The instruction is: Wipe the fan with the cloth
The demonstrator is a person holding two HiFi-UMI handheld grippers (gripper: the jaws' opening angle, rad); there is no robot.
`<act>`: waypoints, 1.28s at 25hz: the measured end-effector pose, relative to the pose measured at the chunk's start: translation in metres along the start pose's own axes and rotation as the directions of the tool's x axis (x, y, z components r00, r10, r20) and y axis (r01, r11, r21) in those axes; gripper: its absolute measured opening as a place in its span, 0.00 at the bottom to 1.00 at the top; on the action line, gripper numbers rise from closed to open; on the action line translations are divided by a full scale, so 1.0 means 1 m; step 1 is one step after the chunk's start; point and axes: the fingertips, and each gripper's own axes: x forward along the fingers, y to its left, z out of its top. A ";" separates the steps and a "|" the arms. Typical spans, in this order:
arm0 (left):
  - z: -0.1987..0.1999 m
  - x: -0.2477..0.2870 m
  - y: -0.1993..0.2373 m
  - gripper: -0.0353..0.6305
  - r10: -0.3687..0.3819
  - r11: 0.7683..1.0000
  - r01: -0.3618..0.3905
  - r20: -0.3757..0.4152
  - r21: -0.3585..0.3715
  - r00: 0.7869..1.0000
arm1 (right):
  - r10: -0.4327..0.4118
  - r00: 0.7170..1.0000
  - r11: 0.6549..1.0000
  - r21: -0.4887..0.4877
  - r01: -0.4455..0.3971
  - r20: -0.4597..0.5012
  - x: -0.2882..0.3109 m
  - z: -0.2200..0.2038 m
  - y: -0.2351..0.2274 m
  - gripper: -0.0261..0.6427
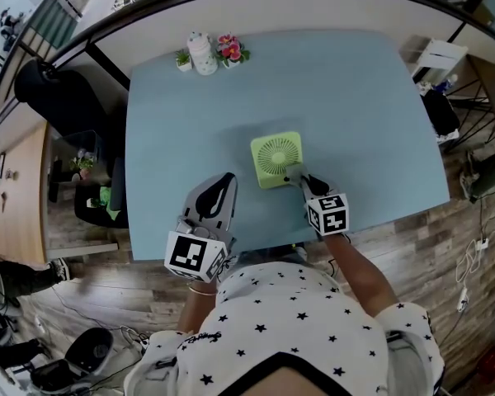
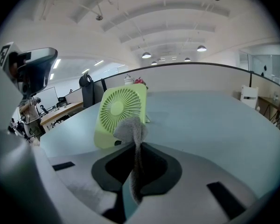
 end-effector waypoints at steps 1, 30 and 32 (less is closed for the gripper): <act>-0.001 -0.001 0.000 0.10 0.001 1.000 -0.001 0.000 -0.001 1.000 | 0.001 1.000 1.000 0.000 -0.001 0.004 -0.001 0.001 0.001 0.08; 0.005 -0.011 0.005 0.10 0.015 1.000 -0.015 0.037 -0.003 0.999 | 0.084 0.886 0.994 0.030 -0.109 0.455 -0.100 0.150 0.032 0.08; 0.004 -0.012 0.007 0.10 0.019 1.000 -0.018 0.034 -0.005 0.999 | 0.087 0.885 0.992 0.041 -0.118 0.457 -0.100 0.151 0.032 0.08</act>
